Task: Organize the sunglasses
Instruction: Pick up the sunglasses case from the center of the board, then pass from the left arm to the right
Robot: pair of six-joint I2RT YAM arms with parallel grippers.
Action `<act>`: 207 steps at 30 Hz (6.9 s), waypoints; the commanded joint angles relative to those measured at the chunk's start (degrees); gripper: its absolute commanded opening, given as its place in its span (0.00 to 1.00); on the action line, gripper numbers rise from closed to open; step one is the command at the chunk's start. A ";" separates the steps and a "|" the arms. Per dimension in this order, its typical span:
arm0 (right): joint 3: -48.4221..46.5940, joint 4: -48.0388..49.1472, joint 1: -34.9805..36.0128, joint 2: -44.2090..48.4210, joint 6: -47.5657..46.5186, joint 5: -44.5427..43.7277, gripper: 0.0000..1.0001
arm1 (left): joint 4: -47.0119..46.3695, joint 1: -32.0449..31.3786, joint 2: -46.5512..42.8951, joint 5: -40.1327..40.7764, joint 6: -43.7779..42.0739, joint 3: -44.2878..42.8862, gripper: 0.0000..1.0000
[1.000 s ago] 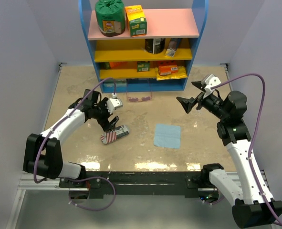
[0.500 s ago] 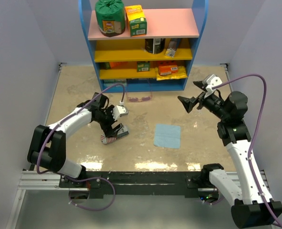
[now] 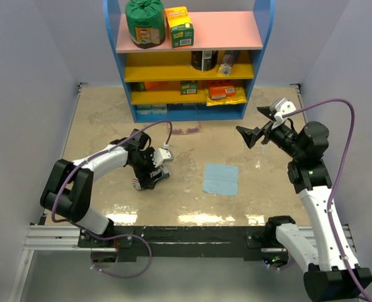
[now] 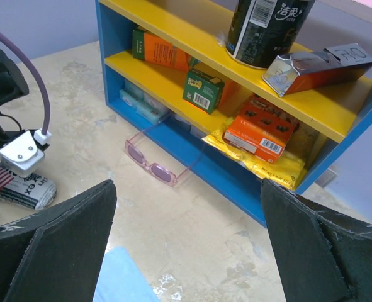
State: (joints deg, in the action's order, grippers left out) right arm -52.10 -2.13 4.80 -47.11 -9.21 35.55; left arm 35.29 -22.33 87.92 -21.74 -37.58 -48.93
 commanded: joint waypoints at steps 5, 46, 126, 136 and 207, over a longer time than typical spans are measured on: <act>0.33 1.87 -0.49 1.23 0.95 0.31 0.98 | -2.24 -0.52 -0.29 1.26 1.37 0.15 0.62; -4.42 -12.11 16.03 -17.22 -16.72 22.36 0.98 | 0.23 -15.99 -1.61 -31.96 14.46 -36.95 0.00; 2.09 2.39 15.95 -17.05 -6.08 23.25 0.96 | -2.24 -17.05 -1.00 -26.87 17.02 -34.57 0.00; 2.35 3.98 15.95 -16.52 -4.59 23.51 0.47 | -2.42 -17.14 -0.82 -26.60 17.02 -34.39 0.00; 3.14 3.01 16.03 -15.47 -6.87 21.23 0.00 | -1.01 -17.14 0.15 -24.93 15.61 -35.36 0.00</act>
State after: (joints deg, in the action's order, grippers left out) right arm -49.15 -0.91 20.84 -64.12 -13.58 59.29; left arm 35.00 -39.20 88.05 -46.46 -23.59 -82.61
